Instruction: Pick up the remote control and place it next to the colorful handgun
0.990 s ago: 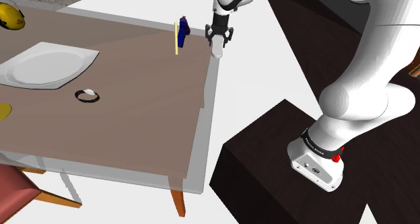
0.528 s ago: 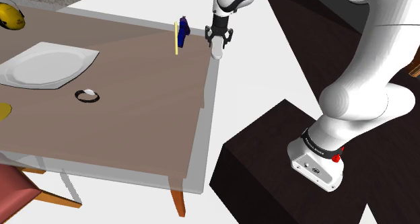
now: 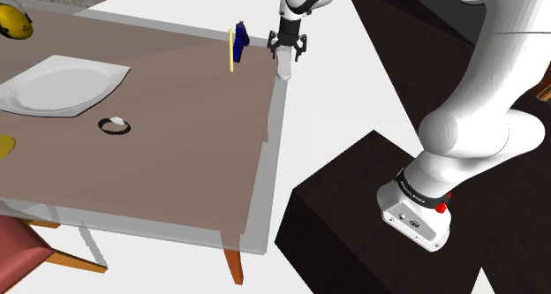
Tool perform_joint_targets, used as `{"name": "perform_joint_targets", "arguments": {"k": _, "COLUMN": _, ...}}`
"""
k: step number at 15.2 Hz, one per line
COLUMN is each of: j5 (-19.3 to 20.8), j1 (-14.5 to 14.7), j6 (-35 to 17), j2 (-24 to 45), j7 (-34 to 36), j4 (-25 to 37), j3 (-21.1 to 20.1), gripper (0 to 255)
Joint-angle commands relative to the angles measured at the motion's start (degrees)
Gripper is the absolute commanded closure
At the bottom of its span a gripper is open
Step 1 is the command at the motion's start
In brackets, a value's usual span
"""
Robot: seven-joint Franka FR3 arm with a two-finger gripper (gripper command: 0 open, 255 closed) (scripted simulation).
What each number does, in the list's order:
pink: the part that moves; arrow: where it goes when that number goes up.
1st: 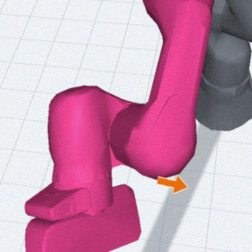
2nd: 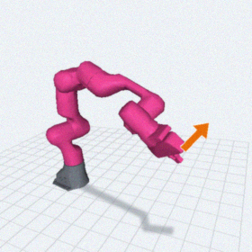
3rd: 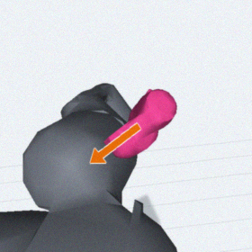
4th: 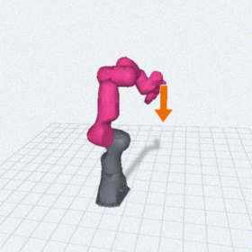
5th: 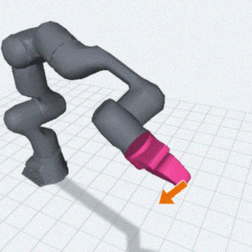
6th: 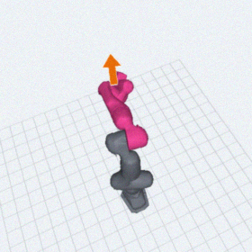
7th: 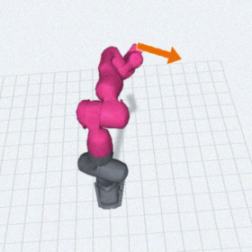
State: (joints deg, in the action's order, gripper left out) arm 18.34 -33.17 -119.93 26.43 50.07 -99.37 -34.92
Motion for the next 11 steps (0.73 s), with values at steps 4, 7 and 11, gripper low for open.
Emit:
{"name": "perform_joint_targets", "arguments": {"k": 4, "j5": -2.0, "j1": -0.3, "j6": 5.3, "j2": -2.5, "j7": -1.2, "j4": 3.3, "j3": -1.1, "gripper": 0}}
{"name": "perform_joint_targets", "arguments": {"k": 7, "j5": -2.0, "j1": -0.3, "j6": 5.3, "j2": -2.5, "j7": -1.2, "j4": 3.3, "j3": -1.1, "gripper": 0}}
{"name": "perform_joint_targets", "arguments": {"k": 11, "j5": -2.0, "j1": -0.3, "j6": 5.3, "j2": -2.5, "j7": -1.2, "j4": 3.3, "j3": -1.1, "gripper": 0}}
